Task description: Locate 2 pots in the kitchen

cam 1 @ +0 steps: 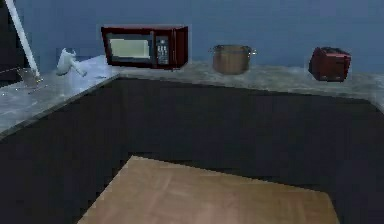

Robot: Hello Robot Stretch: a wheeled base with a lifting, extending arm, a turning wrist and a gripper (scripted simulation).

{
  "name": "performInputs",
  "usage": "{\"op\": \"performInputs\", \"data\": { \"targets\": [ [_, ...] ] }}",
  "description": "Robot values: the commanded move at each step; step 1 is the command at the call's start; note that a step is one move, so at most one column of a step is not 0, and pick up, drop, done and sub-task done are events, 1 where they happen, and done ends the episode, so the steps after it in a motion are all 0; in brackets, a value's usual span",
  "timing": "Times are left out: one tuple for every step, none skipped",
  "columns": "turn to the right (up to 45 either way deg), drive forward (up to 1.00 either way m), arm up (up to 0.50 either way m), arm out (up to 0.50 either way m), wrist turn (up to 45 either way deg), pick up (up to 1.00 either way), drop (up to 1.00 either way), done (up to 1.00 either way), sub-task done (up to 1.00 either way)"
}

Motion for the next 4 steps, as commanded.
{"op": "performInputs", "data": {
  "targets": [
    [27.0,0.0,0.0,0.0,0.0,0.0,0.0,0.0,0.0],
    [0.0,1.0,0.0,0.0,0.0,0.0,0.0,0.0,0.0],
    [-33.0,0.0,0.0,0.0,0.0,0.0,0.0,0.0,0.0],
    [0.0,0.0,0.0,0.0,0.0,0.0,0.0,0.0,1.0]
  ]
}}
